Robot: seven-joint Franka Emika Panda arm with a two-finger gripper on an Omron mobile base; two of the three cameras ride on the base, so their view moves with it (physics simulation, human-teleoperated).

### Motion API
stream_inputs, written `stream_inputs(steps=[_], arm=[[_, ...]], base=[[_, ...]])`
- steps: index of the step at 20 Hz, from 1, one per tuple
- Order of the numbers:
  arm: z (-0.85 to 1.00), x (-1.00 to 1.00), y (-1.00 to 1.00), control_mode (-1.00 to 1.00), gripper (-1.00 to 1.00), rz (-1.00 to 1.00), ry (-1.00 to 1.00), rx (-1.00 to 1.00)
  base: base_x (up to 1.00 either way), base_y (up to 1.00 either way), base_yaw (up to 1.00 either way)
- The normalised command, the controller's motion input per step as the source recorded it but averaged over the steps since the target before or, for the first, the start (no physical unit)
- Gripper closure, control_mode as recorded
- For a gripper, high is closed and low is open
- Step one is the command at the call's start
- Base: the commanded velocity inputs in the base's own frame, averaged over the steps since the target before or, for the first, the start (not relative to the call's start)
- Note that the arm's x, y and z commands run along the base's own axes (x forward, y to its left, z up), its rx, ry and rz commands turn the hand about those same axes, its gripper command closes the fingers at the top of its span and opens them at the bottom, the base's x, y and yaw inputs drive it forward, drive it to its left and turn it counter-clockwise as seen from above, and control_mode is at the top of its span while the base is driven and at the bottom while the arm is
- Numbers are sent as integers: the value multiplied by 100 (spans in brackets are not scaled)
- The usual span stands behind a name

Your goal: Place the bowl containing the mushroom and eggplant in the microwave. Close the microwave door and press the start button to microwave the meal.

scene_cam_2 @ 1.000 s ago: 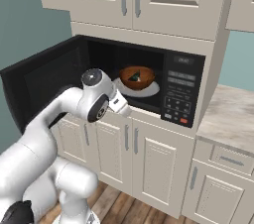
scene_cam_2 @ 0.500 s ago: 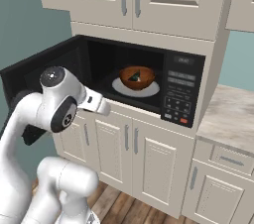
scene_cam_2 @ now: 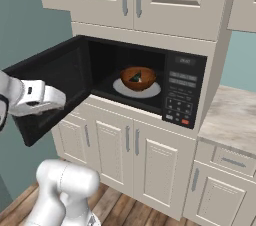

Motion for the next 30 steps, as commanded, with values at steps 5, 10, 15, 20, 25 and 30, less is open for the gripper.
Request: stream_inputs(steps=[5, 10, 15, 20, 25, 30], arm=[[13, -31, 100, -100, -100, 7, 0, -37], [0, -4, 100, -100, -100, 0, 0, -35], [0, 0, 100, -100, -100, 0, 0, -37], [-11, 18, 100, -100, -100, 0, 0, -40], [-4, 43, 99, -100, -100, -4, 0, -33], [-12, 58, 76, -100, -100, -6, 0, -23]], base=[[0, 0, 0], [0, 0, 0], [0, 0, 0], [0, 0, 0], [0, 0, 0], [0, 0, 0]])
